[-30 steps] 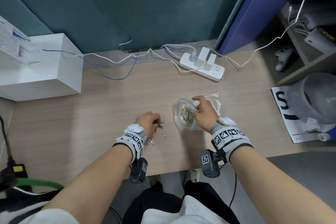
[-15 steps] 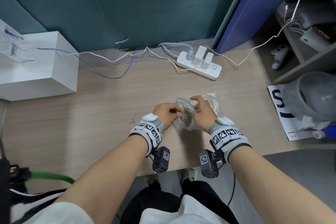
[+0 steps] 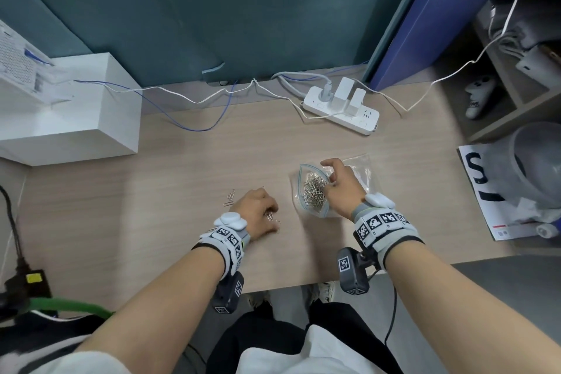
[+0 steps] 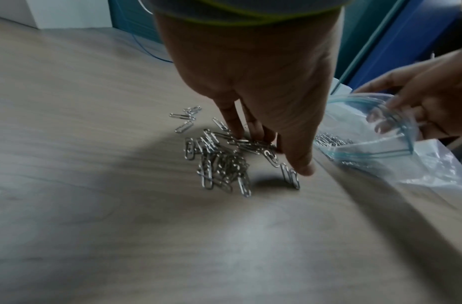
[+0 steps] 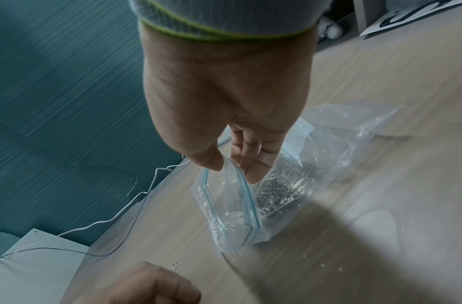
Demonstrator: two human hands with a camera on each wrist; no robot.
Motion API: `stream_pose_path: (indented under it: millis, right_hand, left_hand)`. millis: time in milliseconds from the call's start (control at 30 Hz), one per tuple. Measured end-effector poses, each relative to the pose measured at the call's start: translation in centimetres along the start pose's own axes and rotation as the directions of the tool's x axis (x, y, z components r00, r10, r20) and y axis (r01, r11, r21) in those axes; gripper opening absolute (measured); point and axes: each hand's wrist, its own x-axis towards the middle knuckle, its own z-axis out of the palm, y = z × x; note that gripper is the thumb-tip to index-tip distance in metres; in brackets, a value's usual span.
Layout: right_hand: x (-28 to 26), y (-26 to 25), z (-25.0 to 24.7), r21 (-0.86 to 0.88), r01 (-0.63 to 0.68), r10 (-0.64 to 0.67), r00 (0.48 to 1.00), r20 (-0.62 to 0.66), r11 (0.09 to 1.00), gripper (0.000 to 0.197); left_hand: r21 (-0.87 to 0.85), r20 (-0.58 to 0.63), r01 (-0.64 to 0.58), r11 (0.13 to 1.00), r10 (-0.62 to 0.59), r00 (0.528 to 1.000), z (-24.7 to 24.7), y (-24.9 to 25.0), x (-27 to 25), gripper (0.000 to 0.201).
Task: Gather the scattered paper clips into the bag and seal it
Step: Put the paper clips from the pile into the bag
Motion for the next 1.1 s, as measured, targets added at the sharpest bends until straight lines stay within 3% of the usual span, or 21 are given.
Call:
stream_pose_path:
  millis: [67,233,467,500,567,633,733,800,933,1100]
  right_hand:
    - [0.0,-0.3,0.2,-0.005,0.005,-0.005,1.000,0.010,1.000,0.053]
    - [0.2,-0.6,0.6,-0.011,0.016,-0.015,1.000,0.017,1.000,0.053]
    - [0.3,-1.0,0.8,-0.011,0.008,-0.008,1.000,0.024,1.000,0.052]
    - [0.3,-1.1,0.8,-0.010,0.008,-0.008,1.000,0.025,1.000,0.052]
    - [0.3,-1.2,0.9,-0.012,0.006,-0.006,1.000,0.029,1.000,0.052]
    - [0.3,-1.4,1.0,-0.016,0.000,0.000,1.000,0.030,1.000,0.052]
    - [0.2,-1.6,1.2,-0.026,-0.005,0.006,1.000,0.029,1.000,0.052]
    - [0.1,-1.8,1.4,-0.032,-0.005,0.006,0.999,0.035,0.999,0.052]
    - [0.1,-2.0,1.7,-0.030,0.000,0.001,0.999,0.039,1.000,0.053]
    - [-0.2,-1.8,1.8,-0.029,0.008,-0.007,0.999,0.037,1.000,0.051]
  left_hand:
    - [0.046,0.010,-0.028,0.999,0.027,1.000,0.3,0.3,-0.2,0.046]
    - [0.020,0.013,-0.102,0.995,0.101,0.995,0.6,0.2,0.0,0.021]
    - [0.167,-0.024,-0.090,0.982,0.095,0.995,-2.0,-2.6,-0.2,0.012]
    - [0.178,-0.056,-0.069,0.982,0.080,0.995,-2.4,-2.9,-0.4,0.017]
    - [0.193,-0.098,0.010,0.981,0.010,0.995,-3.0,-3.5,-1.1,0.046]
    - [0.219,-0.061,0.075,0.973,-0.063,0.996,-3.5,-3.8,-1.9,0.075]
    - [0.246,0.033,0.095,0.964,-0.107,0.994,-3.3,-3.7,-2.5,0.089]
    - [0.216,0.052,0.084,0.973,-0.098,0.994,-2.7,-3.5,-2.5,0.083]
    - [0.044,0.023,0.060,0.997,-0.061,0.998,-1.4,-3.3,-2.2,0.051]
    - [-0.001,-0.013,0.108,0.994,-0.108,0.994,-0.7,-3.1,-1.6,0.022]
